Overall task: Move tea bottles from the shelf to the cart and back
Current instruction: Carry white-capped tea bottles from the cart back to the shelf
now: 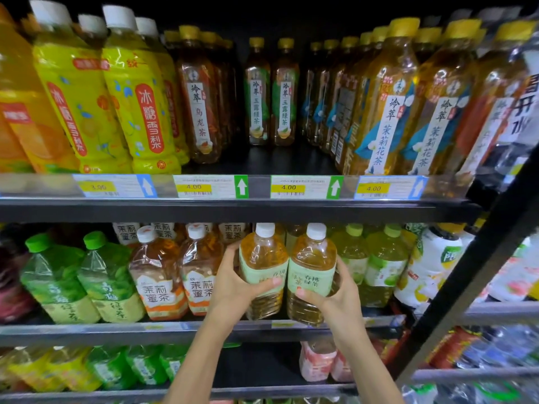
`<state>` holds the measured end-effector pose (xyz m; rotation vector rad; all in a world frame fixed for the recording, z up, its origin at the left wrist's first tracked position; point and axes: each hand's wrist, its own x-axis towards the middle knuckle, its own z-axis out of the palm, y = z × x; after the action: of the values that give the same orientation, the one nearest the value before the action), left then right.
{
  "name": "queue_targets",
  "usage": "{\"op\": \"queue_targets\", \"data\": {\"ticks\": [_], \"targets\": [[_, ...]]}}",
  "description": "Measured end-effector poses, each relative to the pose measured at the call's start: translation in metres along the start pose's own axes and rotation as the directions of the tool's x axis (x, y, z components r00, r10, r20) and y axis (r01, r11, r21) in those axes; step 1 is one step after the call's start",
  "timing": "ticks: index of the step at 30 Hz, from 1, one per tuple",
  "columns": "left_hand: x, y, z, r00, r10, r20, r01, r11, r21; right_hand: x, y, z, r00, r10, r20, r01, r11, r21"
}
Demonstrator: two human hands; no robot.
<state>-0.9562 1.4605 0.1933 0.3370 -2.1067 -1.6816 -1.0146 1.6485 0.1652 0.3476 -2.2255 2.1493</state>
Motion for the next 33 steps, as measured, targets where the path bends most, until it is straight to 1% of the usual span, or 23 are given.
{"op": "queue_targets", "data": {"ticks": [7, 12, 17, 21, 25, 30, 33], "targets": [[0.008, -0.010, 0.011, 0.999, -0.010, -0.045, 0.011, 1.000, 0.011, 0.009, 0.012, 0.005, 0.998, 0.004, -0.061, -0.007, 0.998, -0.055], [0.013, -0.020, 0.021, 0.994, -0.023, -0.108, 0.024, 1.000, 0.004, 0.013, 0.012, 0.016, 0.993, -0.052, -0.103, 0.038, 0.990, -0.139], [0.018, -0.040, 0.024, 0.986, -0.050, -0.160, 0.055, 0.998, 0.025, 0.012, 0.018, 0.025, 0.987, -0.090, -0.134, 0.064, 0.980, -0.187], [0.019, -0.054, 0.026, 0.983, -0.077, -0.164, 0.084, 0.996, 0.037, 0.010, 0.029, 0.030, 0.990, -0.067, -0.123, 0.041, 0.979, -0.198], [0.020, -0.056, 0.031, 0.985, -0.056, -0.162, 0.059, 0.998, 0.014, 0.010, 0.038, 0.033, 0.987, -0.079, -0.142, 0.045, 0.973, -0.226], [0.021, -0.055, 0.035, 0.985, -0.012, -0.172, 0.022, 0.998, 0.053, 0.014, 0.032, 0.033, 0.986, -0.100, -0.135, 0.049, 0.940, -0.338], [0.021, -0.057, 0.037, 0.982, 0.005, -0.188, 0.013, 0.995, 0.094, 0.011, 0.022, 0.031, 0.975, -0.171, -0.140, 0.096, 0.898, -0.430]]}}
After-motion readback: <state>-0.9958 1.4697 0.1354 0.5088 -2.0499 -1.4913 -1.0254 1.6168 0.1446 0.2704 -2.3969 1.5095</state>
